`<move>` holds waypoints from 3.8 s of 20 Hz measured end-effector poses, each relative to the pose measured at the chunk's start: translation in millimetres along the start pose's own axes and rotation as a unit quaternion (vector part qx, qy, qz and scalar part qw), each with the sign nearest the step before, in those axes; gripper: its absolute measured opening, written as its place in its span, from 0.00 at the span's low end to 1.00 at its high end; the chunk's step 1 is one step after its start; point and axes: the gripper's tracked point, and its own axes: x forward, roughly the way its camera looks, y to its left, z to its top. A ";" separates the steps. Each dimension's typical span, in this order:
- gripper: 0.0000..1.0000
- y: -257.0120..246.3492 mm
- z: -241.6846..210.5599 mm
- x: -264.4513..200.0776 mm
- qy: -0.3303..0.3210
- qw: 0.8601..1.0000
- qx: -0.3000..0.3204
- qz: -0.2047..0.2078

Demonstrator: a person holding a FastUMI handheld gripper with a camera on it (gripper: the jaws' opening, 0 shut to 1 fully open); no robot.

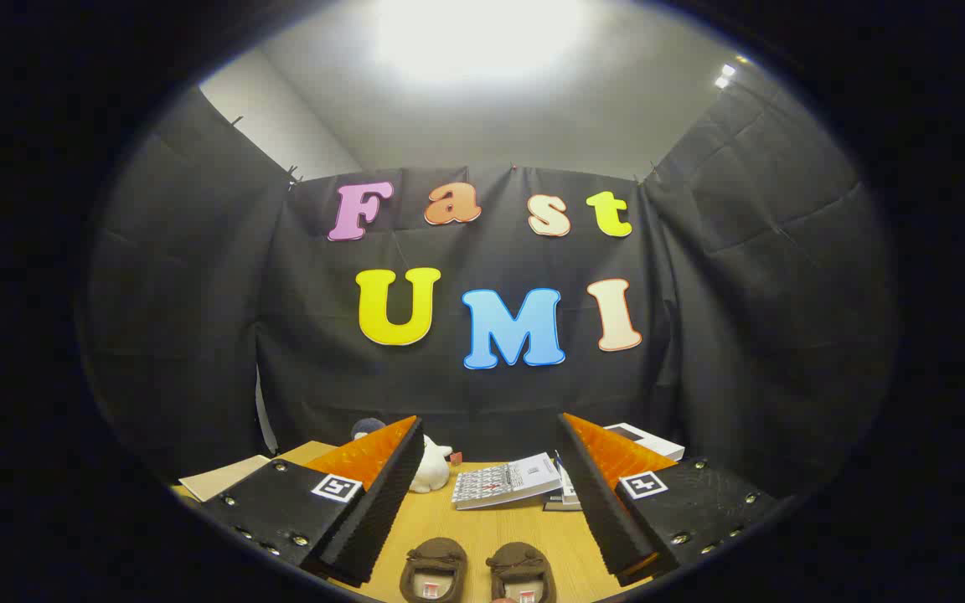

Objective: Open the storage box then place both shoes into the box .Put the left shoe in first, then the right shoe, with the right side of both shoes facing outward in a uniform manner.

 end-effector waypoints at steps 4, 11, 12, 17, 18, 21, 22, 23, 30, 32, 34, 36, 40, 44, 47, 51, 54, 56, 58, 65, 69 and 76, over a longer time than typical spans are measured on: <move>0.96 9.6 7.4 7.0 -0.004 1.000 0.003 0.008; 0.96 16.5 22.6 13.5 -0.016 1.000 0.007 0.013; 0.96 19.8 20.6 13.5 -0.013 1.000 0.007 0.017; 0.96 27.6 16.0 7.8 -0.010 1.000 0.002 0.023; 0.96 30.8 15.6 6.1 -0.010 1.000 0.008 0.029; 0.96 36.3 10.9 0.4 -0.010 0.999 0.030 0.035; 0.96 37.5 8.7 0.2 -0.008 0.999 0.034 0.035; 0.96 38.5 3.5 -1.0 -0.004 0.999 0.038 0.036; 0.97 64.7 -24.3 -0.9 0.045 0.989 0.122 0.075; 0.97 74.7 -40.6 -0.3 0.069 0.982 0.155 0.083; 0.97 82.5 -58.7 1.0 0.096 0.975 0.179 0.087; 0.98 94.6 -76.5 -1.4 0.121 0.966 0.207 0.094; 0.97 122.0 -108.6 -9.8 0.175 0.940 0.266 0.120; 0.97 152.2 -143.7 -18.9 0.240 0.901 0.327 0.151; 0.98 170.3 -171.0 -26.8 0.288 0.870 0.363 0.165; 0.97 190.8 -198.6 -33.9 0.341 0.816 0.435 0.169; 0.97 204.8 -205.1 -39.5 0.361 0.779 0.483 0.174; 0.97 212.7 -207.2 -40.6 0.372 0.760 0.501 0.179; 0.97 222.4 -212.0 -43.8 0.387 0.736 0.526 0.180; 0.88 248.2 -230.0 -50.7 0.430 0.668 0.581 0.177; 0.64 252.6 -231.1 -51.0 0.445 0.657 0.580 0.182; 0.00 254.4 -207.1 -49.2 0.439 0.672 0.554 0.221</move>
